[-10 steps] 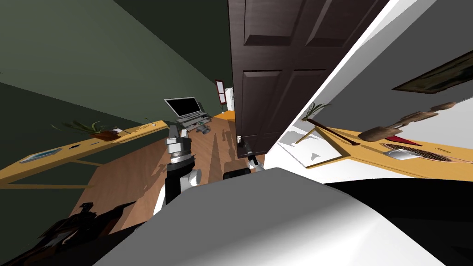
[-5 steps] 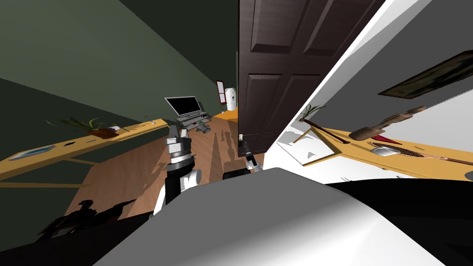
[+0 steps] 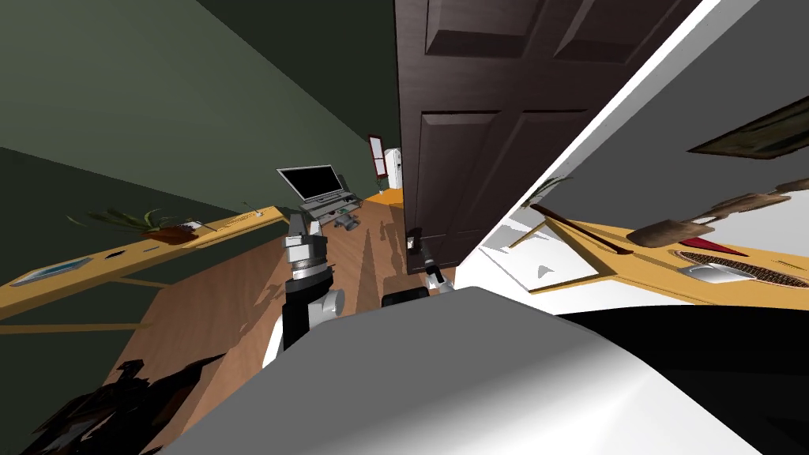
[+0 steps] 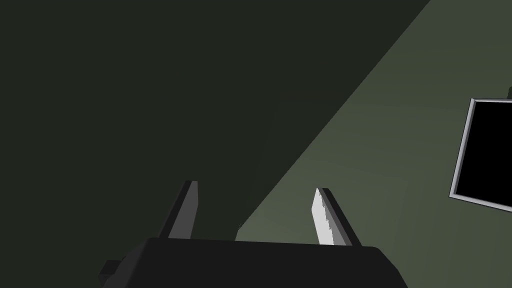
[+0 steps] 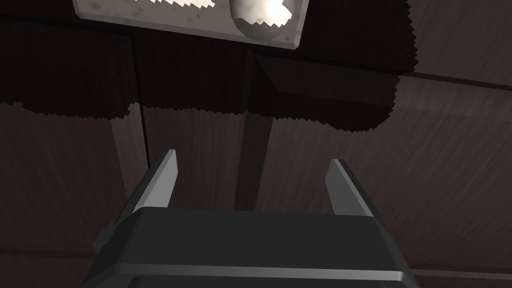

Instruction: Push the door open

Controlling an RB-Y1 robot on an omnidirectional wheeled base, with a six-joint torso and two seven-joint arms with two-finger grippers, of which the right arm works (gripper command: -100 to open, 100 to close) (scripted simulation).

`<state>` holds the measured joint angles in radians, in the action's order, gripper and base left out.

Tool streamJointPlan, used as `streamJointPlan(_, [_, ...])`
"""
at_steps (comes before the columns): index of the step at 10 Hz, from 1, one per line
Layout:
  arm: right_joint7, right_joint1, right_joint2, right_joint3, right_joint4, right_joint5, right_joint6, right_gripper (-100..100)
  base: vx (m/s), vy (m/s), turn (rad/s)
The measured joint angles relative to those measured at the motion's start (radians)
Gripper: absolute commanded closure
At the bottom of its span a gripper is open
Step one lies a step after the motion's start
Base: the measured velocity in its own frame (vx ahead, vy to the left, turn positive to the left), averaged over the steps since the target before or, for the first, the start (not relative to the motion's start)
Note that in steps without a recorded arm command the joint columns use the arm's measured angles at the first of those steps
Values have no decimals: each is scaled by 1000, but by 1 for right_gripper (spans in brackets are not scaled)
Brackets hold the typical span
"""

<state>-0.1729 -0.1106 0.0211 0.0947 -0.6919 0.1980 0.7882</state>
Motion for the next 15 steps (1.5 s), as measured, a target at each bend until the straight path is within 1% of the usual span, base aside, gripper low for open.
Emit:
streamJointPlan(1, [-1, -5, 1, -3, 7, 1, 1, -100, 183, 92, 23])
streamJointPlan(2, [-2, -8, -2, -5, 11, 2, 4, -100, 177, 120, 30])
streamJointPlan(4, [1, -3, -23, -9, 6, 3, 5, -100, 130, 116, -2])
streamJointPlan(5, [0, -12, -42, -14, 30, 5, 17, -100, 41, 41, 0])
streamJointPlan(6, [-1, -14, -45, -14, 33, 6, 20, 100, -8, -3, -3])
streamJointPlan(11, [-1, -12, -44, -11, 31, 4, 15, 100, -7, -6, 5])
streamJointPlan(12, [-1, -12, -44, -11, 31, 4, 15, 100, 120, 68, -35])
streamJointPlan(13, [-10, 22, -38, -12, -20, 6, -13, 100, 129, 89, -57])
streamJointPlan(14, [-9, -13, -30, -22, 41, 12, 10, 100, 165, 84, -44])
streamJointPlan(15, [-13, 4, -23, -29, 15, 17, 2, 100, 188, 76, -71])
